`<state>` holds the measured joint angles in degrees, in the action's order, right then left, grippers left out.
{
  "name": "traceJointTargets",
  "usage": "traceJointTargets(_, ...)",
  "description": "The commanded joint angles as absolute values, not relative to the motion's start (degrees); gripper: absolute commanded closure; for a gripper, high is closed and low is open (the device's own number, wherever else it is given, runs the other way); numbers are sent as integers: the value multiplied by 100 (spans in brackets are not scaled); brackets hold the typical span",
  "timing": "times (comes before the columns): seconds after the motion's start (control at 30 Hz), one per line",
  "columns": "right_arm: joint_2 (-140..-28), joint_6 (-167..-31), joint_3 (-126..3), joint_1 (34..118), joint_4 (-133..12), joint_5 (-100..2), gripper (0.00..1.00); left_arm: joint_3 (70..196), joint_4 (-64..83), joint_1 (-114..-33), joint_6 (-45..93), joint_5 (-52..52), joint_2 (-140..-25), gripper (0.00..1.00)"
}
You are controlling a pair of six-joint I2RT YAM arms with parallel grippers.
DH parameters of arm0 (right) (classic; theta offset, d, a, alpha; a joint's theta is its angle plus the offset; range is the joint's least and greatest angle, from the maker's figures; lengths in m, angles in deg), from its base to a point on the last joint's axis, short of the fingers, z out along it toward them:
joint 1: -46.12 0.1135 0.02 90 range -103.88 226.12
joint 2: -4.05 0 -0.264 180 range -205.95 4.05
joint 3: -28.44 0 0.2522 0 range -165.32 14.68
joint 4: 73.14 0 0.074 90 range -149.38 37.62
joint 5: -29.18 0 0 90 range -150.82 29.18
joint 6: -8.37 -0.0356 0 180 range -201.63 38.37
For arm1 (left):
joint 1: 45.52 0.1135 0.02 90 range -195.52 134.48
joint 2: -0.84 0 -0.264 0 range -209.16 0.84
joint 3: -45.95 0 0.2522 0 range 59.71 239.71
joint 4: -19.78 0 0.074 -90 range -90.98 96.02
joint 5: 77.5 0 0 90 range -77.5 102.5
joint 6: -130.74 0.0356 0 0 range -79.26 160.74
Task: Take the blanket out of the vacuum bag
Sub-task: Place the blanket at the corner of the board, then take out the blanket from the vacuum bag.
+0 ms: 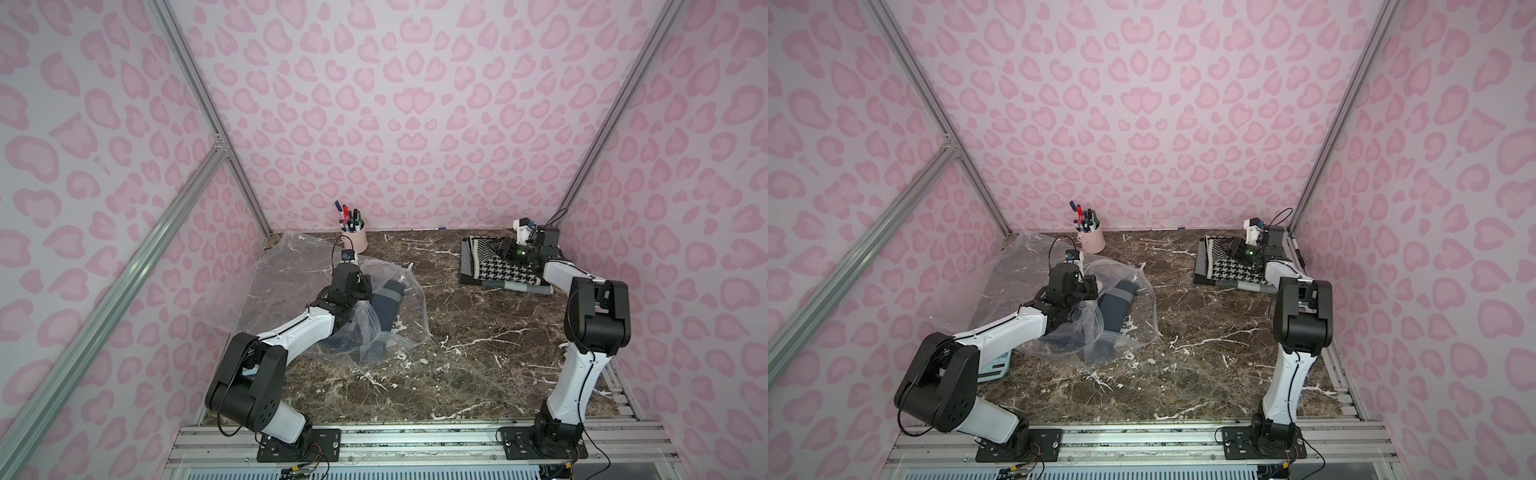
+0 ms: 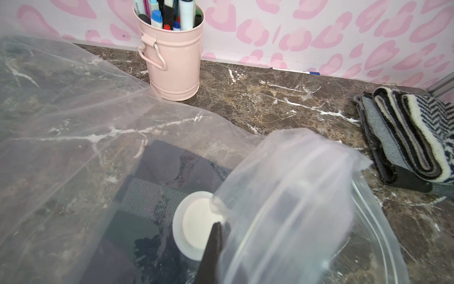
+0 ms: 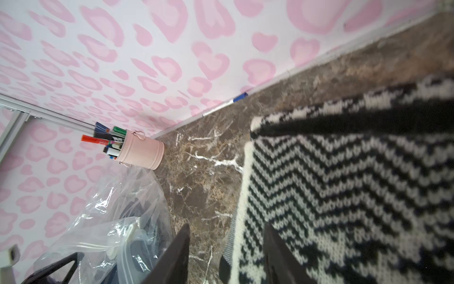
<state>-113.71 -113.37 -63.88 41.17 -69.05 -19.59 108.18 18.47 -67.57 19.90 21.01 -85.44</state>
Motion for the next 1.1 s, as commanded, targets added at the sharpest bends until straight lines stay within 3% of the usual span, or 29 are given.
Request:
traceJointTargets(0.0,-11608,-11503,-6162,4146,-7188,-2077,51,10755,1685,-6758,2052,2203,-8260,96)
traceJointTargets(0.23,-11837,-11439,-6011,4196,-7292,-2042,52,11007,1370,-6763,2229,2253,-7849,96)
traceJointTargets(0.57,-9880,-10413,-6802,5027,-5431,-2712,50,11187,1564,-6758,2571,1894,-7512,96)
traceJointTargets(0.83,-7701,-12163,-3715,6802,-7111,-3045,50,11131,1602,-6758,2688,1852,-7440,96)
traceJointTargets(1.07,-7107,-13098,-2856,8593,-7739,-4067,44,10812,1534,-6762,2514,2129,-7291,96)
